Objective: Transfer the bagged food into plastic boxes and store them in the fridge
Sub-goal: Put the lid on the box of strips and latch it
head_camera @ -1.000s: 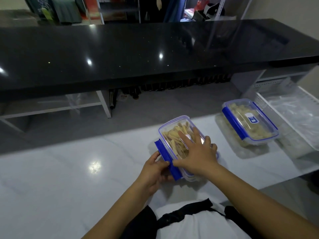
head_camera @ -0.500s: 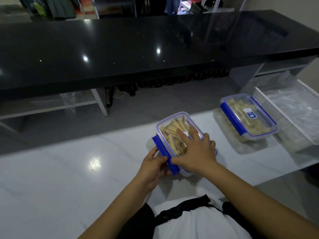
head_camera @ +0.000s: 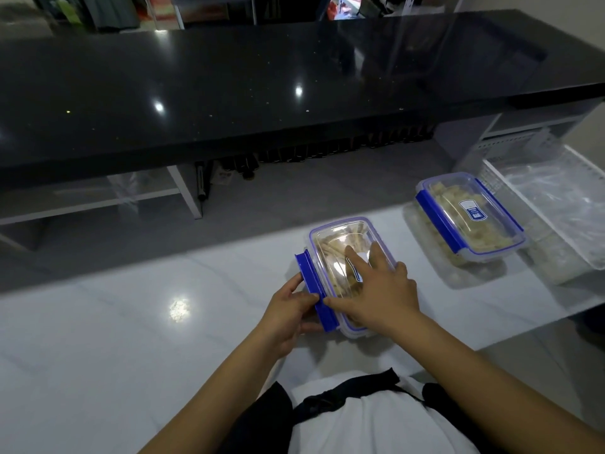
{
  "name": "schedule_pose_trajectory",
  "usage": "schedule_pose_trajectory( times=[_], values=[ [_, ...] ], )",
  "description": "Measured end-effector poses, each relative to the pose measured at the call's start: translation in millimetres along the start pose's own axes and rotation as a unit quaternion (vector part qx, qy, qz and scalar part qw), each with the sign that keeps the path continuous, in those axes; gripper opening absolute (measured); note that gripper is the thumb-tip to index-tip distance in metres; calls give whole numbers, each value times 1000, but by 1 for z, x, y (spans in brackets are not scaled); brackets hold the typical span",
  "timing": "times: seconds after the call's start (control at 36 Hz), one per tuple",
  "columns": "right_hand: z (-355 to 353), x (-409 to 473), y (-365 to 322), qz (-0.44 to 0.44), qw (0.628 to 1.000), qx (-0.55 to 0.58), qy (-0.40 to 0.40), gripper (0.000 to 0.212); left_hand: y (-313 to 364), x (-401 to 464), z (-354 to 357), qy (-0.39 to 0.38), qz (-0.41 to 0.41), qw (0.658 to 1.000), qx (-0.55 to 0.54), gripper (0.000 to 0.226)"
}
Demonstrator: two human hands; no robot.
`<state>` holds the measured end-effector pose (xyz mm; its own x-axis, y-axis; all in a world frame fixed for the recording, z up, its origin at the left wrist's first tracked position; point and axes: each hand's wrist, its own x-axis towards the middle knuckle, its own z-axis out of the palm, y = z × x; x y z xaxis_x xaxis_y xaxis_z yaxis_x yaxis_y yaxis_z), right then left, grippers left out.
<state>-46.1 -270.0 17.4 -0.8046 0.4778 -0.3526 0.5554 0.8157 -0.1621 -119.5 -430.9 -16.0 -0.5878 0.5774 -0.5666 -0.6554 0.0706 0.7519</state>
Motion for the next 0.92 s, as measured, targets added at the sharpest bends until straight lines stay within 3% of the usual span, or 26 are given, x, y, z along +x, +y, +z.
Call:
schedule_pose_trajectory(
  times=[0.31, 0.42, 0.53, 0.78, 0.92],
  values=[
    [-23, -18, 19, -123, 987, -54, -85, 92, 10, -5, -11, 55, 36, 996, 62, 53],
    [-20, -22, 20, -130, 985, -68, -94, 88, 11, -8, -9, 70, 53, 992, 90, 51],
    [-8, -22, 27, -131, 985, -54, -103, 89, 9, -14, 4, 62, 74, 986, 132, 66],
    [21, -23, 39, -161, 985, -53, -14, 83, 2, -9, 17, 102, 82, 975, 180, 74],
    [26, -29, 41, -170, 985, -29, 28, 83, -1, -10, 14, 96, 77, 982, 146, 73]
  ],
)
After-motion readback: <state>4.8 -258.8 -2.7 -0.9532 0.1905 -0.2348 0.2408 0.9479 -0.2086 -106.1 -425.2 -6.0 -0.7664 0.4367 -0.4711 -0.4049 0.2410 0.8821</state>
